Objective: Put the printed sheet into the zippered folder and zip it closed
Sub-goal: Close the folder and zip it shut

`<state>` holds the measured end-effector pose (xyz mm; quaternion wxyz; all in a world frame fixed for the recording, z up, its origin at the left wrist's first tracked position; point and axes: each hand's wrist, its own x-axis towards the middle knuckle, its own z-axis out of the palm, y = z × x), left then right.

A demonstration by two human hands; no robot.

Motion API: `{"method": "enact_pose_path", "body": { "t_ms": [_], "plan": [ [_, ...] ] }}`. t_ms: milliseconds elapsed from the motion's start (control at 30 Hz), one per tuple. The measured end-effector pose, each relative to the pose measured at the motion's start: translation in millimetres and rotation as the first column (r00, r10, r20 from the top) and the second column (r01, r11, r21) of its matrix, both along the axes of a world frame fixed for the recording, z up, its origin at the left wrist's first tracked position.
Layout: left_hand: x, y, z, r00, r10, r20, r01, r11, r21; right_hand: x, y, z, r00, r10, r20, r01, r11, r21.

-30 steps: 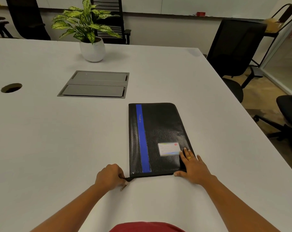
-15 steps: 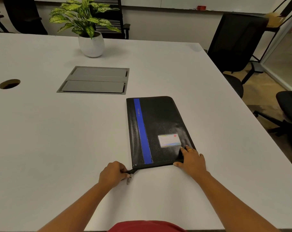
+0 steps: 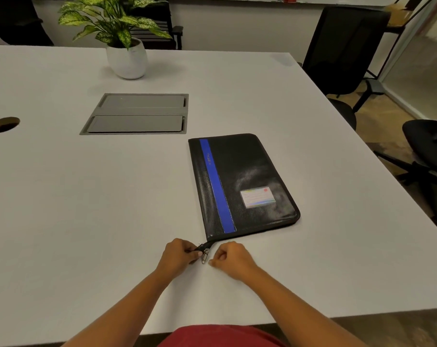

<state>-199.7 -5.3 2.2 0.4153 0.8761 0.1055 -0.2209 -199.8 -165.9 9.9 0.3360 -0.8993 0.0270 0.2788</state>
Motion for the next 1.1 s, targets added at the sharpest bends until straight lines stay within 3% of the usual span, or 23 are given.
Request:
{"method": "enact_pose_path", "body": {
  "t_ms": [100,200,433,567,833,1033,1100],
  "plan": [
    [-3.0,1.8,-2.9,0.999,0.047,0.003,-0.046,0.996,-0.072,-8.0,16.5,-5.4,0.992,-0.126,0.004,0.126,0.989,0.076],
    [-3.5,3.4,-5.3,0.998,0.063,0.008,-0.062,0.991,-0.122,-12.4,28.7,-9.3,0.980,-0.198,0.018,0.197,0.980,0.042],
    [-3.4,6.1,-9.4,0.998,0.063,0.004,-0.062,0.987,-0.145,-17.3,42.2,-11.8,0.986,-0.083,0.148,0.106,0.983,-0.153],
    [-3.4,9.6,-9.7,0.995,0.097,0.031,-0.093,0.989,-0.113,-19.5,38.6,-16.8,0.982,-0.020,0.189,0.061,0.976,-0.211],
    [-1.5,13.6,-6.2,0.989,0.056,0.135,-0.060,0.998,0.028,-15.2,29.8,-22.4,0.965,-0.091,0.245,0.146,0.965,-0.217],
    [-1.4,25.9,-5.4,0.985,0.089,0.148,-0.107,0.987,0.117,-5.9,9.5,-20.6,0.906,-0.375,0.198,0.410,0.893,-0.187],
    [-0.6,37.7,-5.8,0.979,0.142,0.145,-0.161,0.978,0.129,-2.7,-7.4,-18.5,0.892,-0.395,0.218,0.440,0.869,-0.225]
  ]
}}
